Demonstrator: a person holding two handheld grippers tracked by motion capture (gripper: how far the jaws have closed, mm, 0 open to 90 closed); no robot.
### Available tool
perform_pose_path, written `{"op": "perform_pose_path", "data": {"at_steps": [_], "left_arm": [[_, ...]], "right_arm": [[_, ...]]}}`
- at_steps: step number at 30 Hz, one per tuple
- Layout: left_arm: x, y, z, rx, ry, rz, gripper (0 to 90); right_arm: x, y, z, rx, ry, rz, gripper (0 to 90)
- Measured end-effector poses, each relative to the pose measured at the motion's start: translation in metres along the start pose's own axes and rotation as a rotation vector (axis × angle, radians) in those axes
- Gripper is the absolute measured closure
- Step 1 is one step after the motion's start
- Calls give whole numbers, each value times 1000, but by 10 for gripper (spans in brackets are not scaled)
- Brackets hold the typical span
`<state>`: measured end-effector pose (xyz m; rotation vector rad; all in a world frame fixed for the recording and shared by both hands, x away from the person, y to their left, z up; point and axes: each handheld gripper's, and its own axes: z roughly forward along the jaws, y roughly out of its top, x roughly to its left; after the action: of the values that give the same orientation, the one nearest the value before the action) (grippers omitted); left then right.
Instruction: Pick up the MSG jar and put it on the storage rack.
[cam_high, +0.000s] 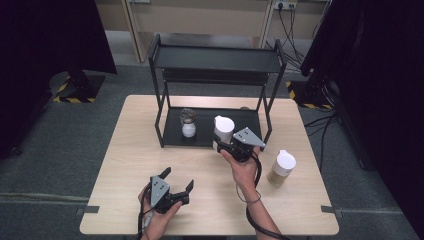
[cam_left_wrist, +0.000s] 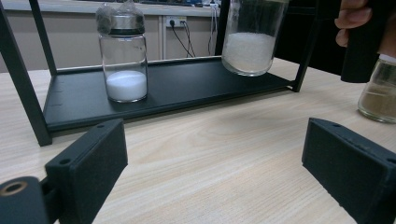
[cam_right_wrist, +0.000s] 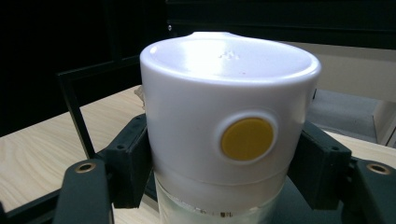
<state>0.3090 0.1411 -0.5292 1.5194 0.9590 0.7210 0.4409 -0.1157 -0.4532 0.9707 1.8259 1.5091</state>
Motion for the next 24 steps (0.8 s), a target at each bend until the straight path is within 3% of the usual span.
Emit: {"op": "perform_pose_path", "data": {"at_steps": [24], "left_arm": [[0, 0, 0, 2, 0, 2, 61]], "right_arm": [[-5, 3, 16, 8, -17, 19, 308]]}}
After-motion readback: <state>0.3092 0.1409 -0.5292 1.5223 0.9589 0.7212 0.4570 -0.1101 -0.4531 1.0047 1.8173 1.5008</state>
